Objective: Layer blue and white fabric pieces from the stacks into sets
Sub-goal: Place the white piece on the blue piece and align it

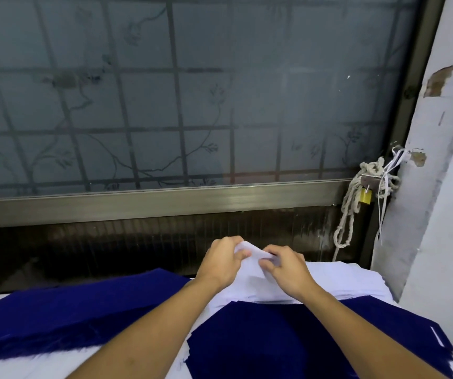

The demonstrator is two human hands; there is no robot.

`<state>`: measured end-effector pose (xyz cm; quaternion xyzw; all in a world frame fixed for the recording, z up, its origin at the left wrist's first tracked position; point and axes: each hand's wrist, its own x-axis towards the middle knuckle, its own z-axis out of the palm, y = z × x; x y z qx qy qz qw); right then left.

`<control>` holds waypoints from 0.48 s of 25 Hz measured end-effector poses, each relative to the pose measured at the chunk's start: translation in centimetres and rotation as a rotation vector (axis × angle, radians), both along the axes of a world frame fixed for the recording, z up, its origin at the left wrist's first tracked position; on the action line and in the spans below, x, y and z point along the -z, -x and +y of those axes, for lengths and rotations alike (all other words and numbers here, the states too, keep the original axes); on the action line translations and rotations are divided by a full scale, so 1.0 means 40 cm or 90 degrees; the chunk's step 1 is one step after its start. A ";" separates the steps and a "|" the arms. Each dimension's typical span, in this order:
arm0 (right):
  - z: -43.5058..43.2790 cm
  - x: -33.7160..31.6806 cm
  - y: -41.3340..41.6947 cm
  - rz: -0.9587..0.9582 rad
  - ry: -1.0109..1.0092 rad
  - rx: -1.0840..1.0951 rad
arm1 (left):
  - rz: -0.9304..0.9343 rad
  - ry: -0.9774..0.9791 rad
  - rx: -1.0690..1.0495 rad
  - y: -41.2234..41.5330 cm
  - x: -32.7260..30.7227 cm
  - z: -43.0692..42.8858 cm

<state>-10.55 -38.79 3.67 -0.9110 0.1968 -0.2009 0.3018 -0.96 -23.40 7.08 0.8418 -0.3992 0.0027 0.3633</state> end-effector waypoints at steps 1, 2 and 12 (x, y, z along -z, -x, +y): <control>-0.001 -0.011 0.010 0.006 -0.010 0.016 | 0.001 0.013 -0.005 0.004 -0.008 0.014; -0.005 -0.019 0.019 0.019 -0.007 0.034 | 0.009 0.027 -0.010 0.004 -0.012 0.028; -0.001 -0.131 0.157 0.052 0.035 0.054 | 0.043 0.147 -0.113 -0.028 -0.106 0.278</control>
